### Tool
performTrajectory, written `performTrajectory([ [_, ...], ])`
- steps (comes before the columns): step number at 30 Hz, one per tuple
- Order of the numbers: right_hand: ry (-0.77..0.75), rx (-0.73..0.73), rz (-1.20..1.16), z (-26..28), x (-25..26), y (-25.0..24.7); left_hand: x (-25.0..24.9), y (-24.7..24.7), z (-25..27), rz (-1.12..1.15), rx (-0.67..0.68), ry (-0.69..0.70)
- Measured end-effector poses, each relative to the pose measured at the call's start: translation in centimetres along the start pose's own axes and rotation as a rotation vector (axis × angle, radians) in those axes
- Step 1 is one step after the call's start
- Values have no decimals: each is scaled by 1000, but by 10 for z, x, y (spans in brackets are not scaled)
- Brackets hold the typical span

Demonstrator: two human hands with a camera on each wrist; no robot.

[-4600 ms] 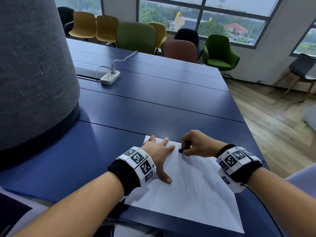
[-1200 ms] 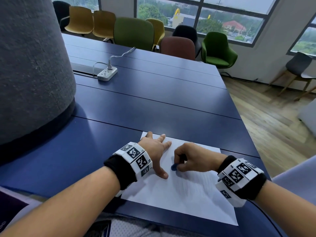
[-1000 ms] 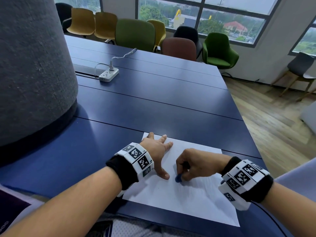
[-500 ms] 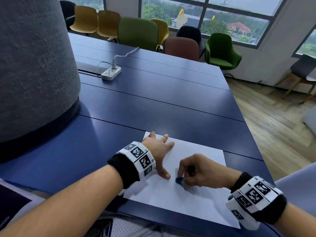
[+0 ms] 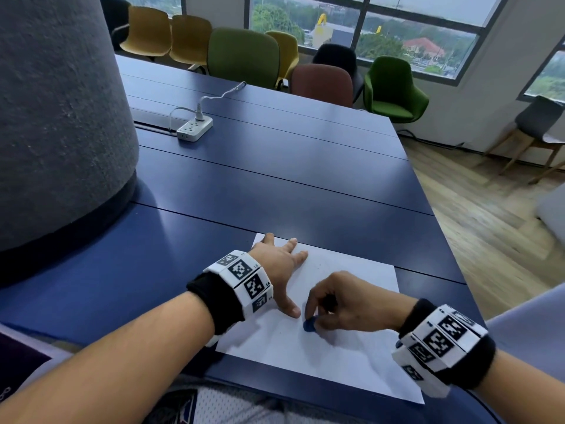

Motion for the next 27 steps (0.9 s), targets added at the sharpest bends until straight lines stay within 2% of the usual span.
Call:
performTrajectory([
  [2, -6, 6, -30, 3, -1, 1, 0, 0, 0, 2, 4, -3],
  [5, 16, 154, -68, 10, 3, 1, 0, 0, 1, 15, 1, -9],
  [6, 23, 143, -64, 9, 1, 1, 1, 0, 1, 15, -1, -8],
  [9, 59, -92, -62, 0, -13, -1, 0, 1, 0, 12, -9, -6],
  [11, 84, -136, -85, 2, -18, -2, 0, 2, 0, 9, -9, -6],
  [14, 93, 84, -99, 7, -11, -6, 0, 3, 0, 16, -7, -13],
  [15, 91, 112, -83, 4, -11, -8, 0, 3, 0, 17, -6, -13],
  [16, 83, 68, -56, -1, -13, -11, 0, 2, 0, 16, -6, -12],
  [19, 67, -223, 39, -19, -25, -18, 0, 2, -1, 15, -9, -10],
  [20, 70, -252, 36, -22, -28, -20, 0, 2, -1, 16, -12, -11],
  [21, 71, -221, 17, -21, -29, -20, 0, 2, -1, 16, -13, -10],
  [24, 98, 42, -46, -16, -24, -22, 0, 2, 0, 14, -20, -9],
  [25, 103, 59, -46, -17, -24, -23, 0, 2, 0, 12, -20, -5],
  [27, 103, -82, -9, -26, -29, -26, 0, 1, -1, 10, -17, -1],
])
Point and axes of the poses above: each hand's wrist, its own z-axis away from the middle knuckle, its own y-axis out of the palm, x = y × z, the point moved 1 cm from there along -z, towards the middle knuckle, and after that the axes turned 15 degrees about -x, right-handed, at the moved point
